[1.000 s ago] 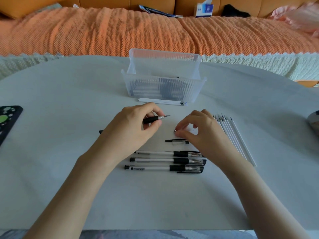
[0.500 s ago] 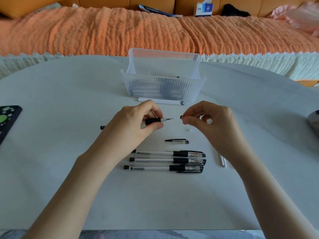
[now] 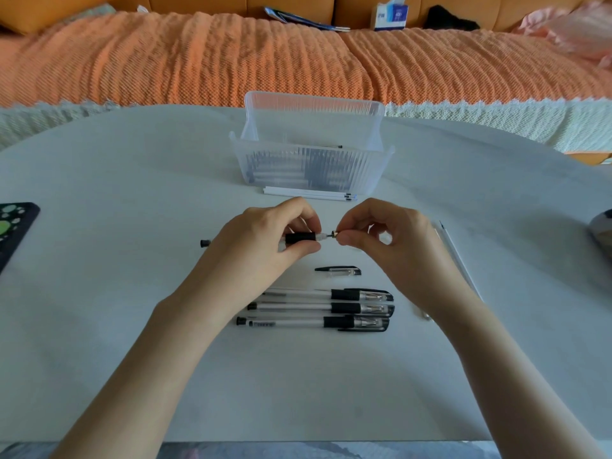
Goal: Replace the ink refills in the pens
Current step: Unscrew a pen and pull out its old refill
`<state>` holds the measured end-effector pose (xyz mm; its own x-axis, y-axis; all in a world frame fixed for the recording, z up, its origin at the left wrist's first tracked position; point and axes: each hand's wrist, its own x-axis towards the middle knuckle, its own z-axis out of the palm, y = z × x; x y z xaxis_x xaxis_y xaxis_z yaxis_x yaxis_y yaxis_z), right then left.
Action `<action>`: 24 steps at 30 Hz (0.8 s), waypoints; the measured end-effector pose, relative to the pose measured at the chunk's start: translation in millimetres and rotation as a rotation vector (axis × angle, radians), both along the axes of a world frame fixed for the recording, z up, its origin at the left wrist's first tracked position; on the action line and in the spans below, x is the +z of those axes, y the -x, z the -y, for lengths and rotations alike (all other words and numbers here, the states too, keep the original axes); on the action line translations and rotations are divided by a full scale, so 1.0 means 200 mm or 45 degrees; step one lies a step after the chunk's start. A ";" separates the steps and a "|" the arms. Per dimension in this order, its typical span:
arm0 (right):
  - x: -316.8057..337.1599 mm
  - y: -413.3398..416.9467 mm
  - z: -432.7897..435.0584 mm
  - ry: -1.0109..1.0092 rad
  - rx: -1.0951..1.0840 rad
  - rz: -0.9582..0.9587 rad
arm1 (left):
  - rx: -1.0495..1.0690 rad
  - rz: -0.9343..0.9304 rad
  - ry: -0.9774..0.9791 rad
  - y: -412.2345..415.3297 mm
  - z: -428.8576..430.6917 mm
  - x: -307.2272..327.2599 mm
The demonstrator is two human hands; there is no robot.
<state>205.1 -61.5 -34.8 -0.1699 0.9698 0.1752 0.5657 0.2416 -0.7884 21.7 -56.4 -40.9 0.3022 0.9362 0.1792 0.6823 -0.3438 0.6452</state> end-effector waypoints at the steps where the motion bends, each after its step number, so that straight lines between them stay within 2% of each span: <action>1: 0.00 0.00 0.00 0.000 0.004 0.001 | 0.006 -0.009 -0.007 0.00 0.00 0.00; 10: -0.02 0.02 0.00 -0.007 0.041 0.005 | 0.046 -0.064 -0.063 -0.02 0.02 0.02; 18: -0.03 0.00 0.00 0.011 0.117 0.026 | 0.016 -0.034 -0.043 -0.02 0.02 0.02; 24: -0.04 0.02 0.00 0.005 0.072 0.048 | -0.029 0.055 0.006 -0.02 0.02 0.02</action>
